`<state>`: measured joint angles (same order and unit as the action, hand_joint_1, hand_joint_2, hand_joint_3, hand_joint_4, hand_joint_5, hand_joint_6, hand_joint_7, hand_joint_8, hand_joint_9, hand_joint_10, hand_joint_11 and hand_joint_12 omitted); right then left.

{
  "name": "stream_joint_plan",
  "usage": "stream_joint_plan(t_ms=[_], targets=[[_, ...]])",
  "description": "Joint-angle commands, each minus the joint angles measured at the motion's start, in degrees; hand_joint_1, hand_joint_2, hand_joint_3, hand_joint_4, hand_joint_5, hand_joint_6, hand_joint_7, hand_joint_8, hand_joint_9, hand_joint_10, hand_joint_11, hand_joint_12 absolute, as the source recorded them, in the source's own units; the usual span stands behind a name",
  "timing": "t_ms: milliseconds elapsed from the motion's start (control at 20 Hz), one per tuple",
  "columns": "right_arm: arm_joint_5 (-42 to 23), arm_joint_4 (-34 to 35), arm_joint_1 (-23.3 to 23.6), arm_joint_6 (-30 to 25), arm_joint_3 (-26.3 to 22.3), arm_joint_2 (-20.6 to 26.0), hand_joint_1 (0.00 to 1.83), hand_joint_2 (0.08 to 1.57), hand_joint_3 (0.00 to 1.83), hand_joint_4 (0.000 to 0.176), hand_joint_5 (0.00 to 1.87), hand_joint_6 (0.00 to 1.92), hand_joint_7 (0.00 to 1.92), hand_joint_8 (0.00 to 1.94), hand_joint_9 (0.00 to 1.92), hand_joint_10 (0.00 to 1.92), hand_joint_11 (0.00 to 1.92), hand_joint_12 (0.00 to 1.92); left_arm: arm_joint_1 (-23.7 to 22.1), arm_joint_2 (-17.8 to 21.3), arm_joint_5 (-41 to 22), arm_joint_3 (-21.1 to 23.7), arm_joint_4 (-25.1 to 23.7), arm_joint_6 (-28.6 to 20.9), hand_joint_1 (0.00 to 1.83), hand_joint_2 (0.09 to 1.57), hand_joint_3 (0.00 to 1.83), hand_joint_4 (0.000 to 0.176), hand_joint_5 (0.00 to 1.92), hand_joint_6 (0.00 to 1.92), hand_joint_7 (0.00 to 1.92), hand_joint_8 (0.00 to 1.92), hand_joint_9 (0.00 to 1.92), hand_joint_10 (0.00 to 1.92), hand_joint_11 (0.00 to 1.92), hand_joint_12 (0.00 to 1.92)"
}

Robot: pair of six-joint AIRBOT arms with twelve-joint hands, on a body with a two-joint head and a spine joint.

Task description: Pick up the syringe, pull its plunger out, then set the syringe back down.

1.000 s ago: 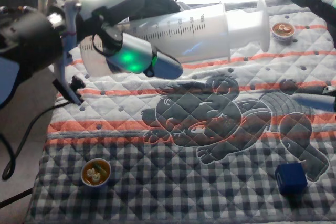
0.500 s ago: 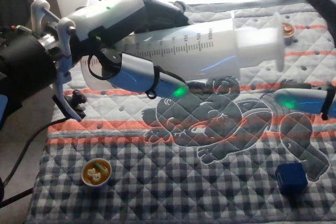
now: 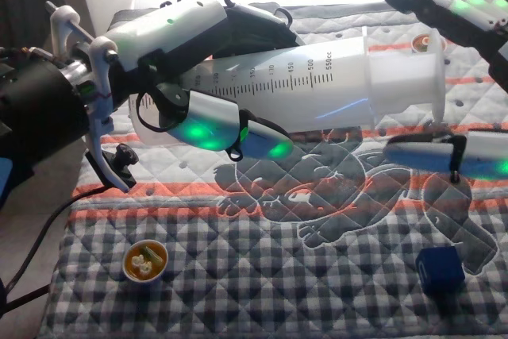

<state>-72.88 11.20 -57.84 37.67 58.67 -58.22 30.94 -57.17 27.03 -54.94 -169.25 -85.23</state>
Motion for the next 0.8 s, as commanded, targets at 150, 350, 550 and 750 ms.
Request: stream_joint_plan(t_ms=[150,350,550,750], targets=[[-5.0,-1.5,1.0,-0.3,0.4,-0.6,1.10,0.88,0.02,0.000,0.41,0.03,0.23,0.02,0.32,0.06,0.00,1.04,-0.7,0.2,10.2,0.2,-3.3,-5.4,1.22,1.17,0.00,0.000,0.94,0.94,0.83,1.39,0.67,1.43,0.40,1.92],[-4.8,-2.4,1.8,-0.3,0.6,-1.0,1.22,1.07,0.00,0.000,0.87,0.06,0.82,0.16,0.72,0.60,0.56,1.23,-0.4,0.1,9.9,-0.1,-3.3,-5.4,1.21,1.19,0.00,0.000,0.92,0.99,0.78,1.48,0.64,1.50,0.38,1.92],[-4.8,-2.4,1.9,-0.3,0.7,-1.1,1.16,1.12,0.01,0.000,0.96,1.00,1.08,1.38,1.09,1.75,1.11,1.91,-0.1,-0.3,9.3,-0.9,-2.6,-5.4,1.20,1.17,0.00,0.000,0.93,1.06,0.81,1.32,0.67,1.30,0.42,1.86],[-4.8,-2.4,2.0,-0.3,0.8,-1.0,1.24,1.18,0.00,0.000,0.87,0.90,0.89,1.45,1.04,1.74,1.05,1.92,0.2,-1.1,8.1,-2.3,-0.9,-5.4,1.22,1.16,0.00,0.000,0.98,0.92,0.81,1.38,0.67,1.40,0.43,1.92]])
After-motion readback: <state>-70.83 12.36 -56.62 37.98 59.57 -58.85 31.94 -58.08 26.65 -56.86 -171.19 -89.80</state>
